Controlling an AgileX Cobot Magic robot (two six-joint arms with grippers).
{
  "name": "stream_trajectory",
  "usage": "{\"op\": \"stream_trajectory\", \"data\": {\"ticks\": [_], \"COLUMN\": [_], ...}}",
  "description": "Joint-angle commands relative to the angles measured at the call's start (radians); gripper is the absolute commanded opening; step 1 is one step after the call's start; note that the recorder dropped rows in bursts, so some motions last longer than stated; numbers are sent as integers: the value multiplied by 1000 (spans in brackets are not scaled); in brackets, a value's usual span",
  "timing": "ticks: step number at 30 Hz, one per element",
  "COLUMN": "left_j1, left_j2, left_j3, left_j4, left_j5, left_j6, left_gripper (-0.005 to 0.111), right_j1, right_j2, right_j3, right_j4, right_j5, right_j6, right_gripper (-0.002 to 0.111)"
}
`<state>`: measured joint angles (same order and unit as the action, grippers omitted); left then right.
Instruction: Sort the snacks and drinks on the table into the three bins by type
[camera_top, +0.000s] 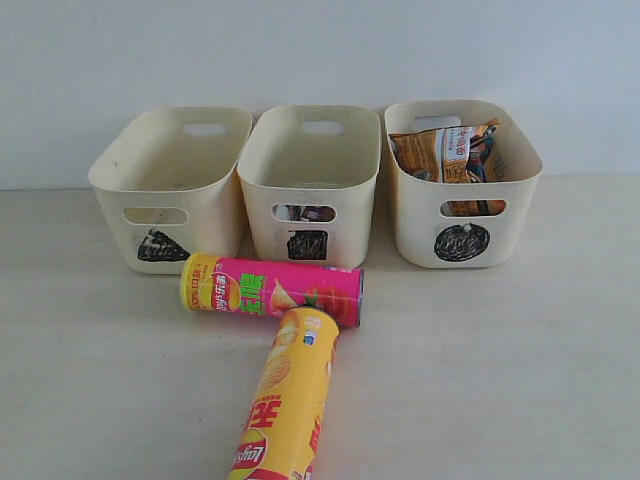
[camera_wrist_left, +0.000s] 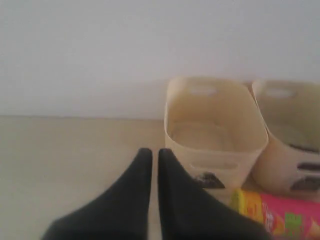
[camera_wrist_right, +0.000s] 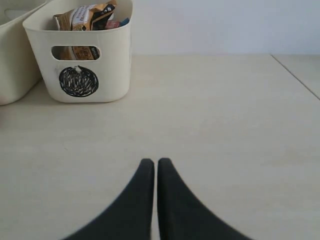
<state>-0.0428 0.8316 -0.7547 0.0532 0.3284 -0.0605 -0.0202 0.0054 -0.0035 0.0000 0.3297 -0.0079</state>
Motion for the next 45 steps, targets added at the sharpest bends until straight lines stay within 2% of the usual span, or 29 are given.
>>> {"op": "stream_trajectory", "data": {"ticks": [1, 4, 6, 13, 14, 19, 27, 29, 31, 35, 36, 38, 45], "left_j1": [-157, -287, -337, -509, -551, -653, -763, -778, -781, -781, -781, -781, -777], "left_j2": [101, 198, 241, 368, 411, 530, 742, 788, 833, 895, 906, 924, 1004], "left_j3": [-75, -131, -147, -148, -148, -184, -320, -352, -387, -438, -446, -456, -486], "left_j4": [4, 7, 7, 7, 7, 12, 12, 15, 12, 12, 12, 12, 16], "left_j5": [156, 316, 354, 361, 343, 330, 364, 364, 366, 379, 381, 378, 378], "left_j6": [122, 122, 122, 40, 11, -34, -44, -24, -21, -35, -57, -59, -189], "left_gripper": [4, 4, 4, 4, 4, 4, 5, 11, 26, 74, 91, 109, 105], "right_j1": [4, 4, 4, 4, 4, 4, 4, 4, 4, 4, 4, 4, 4], "right_j2": [-5, -5, -5, -5, -5, -5, -5, -5, -5, -5, -5, -5, -5], "right_j3": [4, 4, 4, 4, 4, 4, 4, 4, 4, 4, 4, 4, 4], "right_j4": [0, 0, 0, 0, 0, 0, 0, 0, 0, 0, 0, 0, 0], "right_j5": [-2, -2, -2, -2, -2, -2, -2, -2, -2, -2, -2, -2, -2], "right_j6": [2, 2, 2, 2, 2, 2, 2, 2, 2, 2, 2, 2, 2], "right_gripper": [0, 0, 0, 0, 0, 0, 0, 0, 0, 0, 0, 0, 0]}}
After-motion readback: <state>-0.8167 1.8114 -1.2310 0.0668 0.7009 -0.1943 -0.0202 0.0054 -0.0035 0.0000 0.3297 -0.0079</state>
